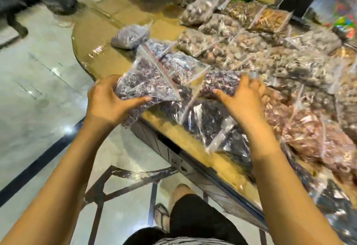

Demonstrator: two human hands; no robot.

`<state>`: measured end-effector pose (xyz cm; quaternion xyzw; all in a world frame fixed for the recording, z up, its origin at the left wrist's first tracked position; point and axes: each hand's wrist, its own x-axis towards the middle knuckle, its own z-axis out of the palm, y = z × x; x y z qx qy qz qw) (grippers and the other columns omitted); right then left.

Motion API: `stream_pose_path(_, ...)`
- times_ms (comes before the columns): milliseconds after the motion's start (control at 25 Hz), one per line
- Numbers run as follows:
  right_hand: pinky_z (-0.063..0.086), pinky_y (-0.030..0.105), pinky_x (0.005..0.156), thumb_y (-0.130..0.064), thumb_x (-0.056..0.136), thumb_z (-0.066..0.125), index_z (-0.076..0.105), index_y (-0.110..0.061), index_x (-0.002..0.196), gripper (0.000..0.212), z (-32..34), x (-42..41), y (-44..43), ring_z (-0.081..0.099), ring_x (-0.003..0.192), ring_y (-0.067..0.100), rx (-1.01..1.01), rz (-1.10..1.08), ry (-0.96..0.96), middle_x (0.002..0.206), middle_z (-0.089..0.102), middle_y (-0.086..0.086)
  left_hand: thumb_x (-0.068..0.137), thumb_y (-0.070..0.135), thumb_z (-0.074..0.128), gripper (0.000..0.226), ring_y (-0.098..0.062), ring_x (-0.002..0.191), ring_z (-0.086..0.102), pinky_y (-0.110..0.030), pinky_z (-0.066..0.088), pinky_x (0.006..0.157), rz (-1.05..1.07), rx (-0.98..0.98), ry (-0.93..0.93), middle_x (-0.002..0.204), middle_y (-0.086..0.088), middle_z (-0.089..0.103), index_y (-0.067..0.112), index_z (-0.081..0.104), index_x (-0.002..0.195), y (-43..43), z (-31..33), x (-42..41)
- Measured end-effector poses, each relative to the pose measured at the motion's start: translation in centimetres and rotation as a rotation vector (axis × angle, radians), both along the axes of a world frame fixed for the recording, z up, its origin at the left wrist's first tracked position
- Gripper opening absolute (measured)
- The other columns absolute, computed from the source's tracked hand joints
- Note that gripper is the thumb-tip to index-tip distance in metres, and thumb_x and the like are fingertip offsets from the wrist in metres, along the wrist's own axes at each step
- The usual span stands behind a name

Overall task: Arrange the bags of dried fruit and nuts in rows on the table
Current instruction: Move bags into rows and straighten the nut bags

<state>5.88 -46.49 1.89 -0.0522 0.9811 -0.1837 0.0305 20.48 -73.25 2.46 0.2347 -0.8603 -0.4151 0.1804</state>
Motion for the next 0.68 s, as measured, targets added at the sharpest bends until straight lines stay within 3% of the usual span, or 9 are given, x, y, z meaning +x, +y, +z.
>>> stream_pose_path(120,0.015,0.060,0.112,-0.062,0.079,0.059,0.023,-0.007,0.145,0.093,0.2,-3.1,-2.5,0.011,0.142,0.042,0.090,-0.133,-0.011,0.149,0.023,0.030,0.051,0.073,0.079,0.074,-0.018,0.095,0.070,-0.045,0.057,0.082,-0.004,-0.047,0.059,0.101,0.003,0.074,0.029,0.066,0.110,-5.9,-0.2,-4.9)
stream_pose_path(240,0.000,0.063,0.112,-0.057,0.082,0.060,0.014,-0.008,0.148,0.094,0.3,-5.6,-6.9,0.000,0.144,0.044,0.096,-0.119,-0.042,0.154,0.010,0.029,0.053,0.077,0.074,0.072,-0.022,0.085,0.067,-0.042,0.055,0.072,-0.035,-0.181,0.012,0.087,0.001,0.071,0.020,0.064,0.095,-10.9,0.2,-10.2)
stream_pose_path(320,0.001,0.059,0.113,-0.061,0.082,0.057,0.013,-0.011,0.149,0.094,0.6,-6.7,-11.0,0.000,0.144,0.043,0.069,0.003,-0.060,0.156,0.010,0.026,0.056,0.074,0.073,0.060,-0.027,0.070,0.056,-0.036,0.042,0.058,-0.077,-0.283,-0.066,0.067,0.002,0.056,0.021,0.051,0.074,-13.2,0.7,-12.9)
stream_pose_path(400,0.011,0.056,0.114,-0.066,0.081,0.054,0.013,-0.012,0.149,0.096,0.7,-8.3,-14.8,0.008,0.143,0.042,0.071,0.098,-0.150,0.155,0.016,0.024,0.059,0.071,0.070,0.056,-0.037,0.073,0.053,-0.039,0.036,0.059,-0.145,-0.388,-0.116,0.069,0.002,0.046,0.024,0.042,0.069,-15.3,1.2,-15.2)
stream_pose_path(520,0.024,0.054,0.110,-0.070,0.078,0.054,0.014,-0.014,0.149,0.099,-0.4,-9.7,-17.3,0.017,0.139,0.044,0.170,0.127,-0.287,0.154,0.014,0.021,0.059,0.070,0.069,0.064,-0.034,0.087,0.052,-0.049,0.037,0.082,-0.204,-0.542,-0.288,0.093,-0.010,0.053,0.013,0.056,0.085,-19.2,2.0,-18.4)
stream_pose_path(680,0.031,0.054,0.106,-0.073,0.072,0.058,0.023,-0.016,0.144,0.098,-1.7,-9.3,-17.3,0.022,0.136,0.043,0.186,0.109,-0.264,0.152,0.014,0.020,0.061,0.056,0.075,0.071,-0.031,0.099,0.052,-0.048,0.038,0.095,-0.365,-0.535,-0.449,0.111,-0.014,0.058,0.011,0.061,0.114,-24.2,2.8,-23.5)
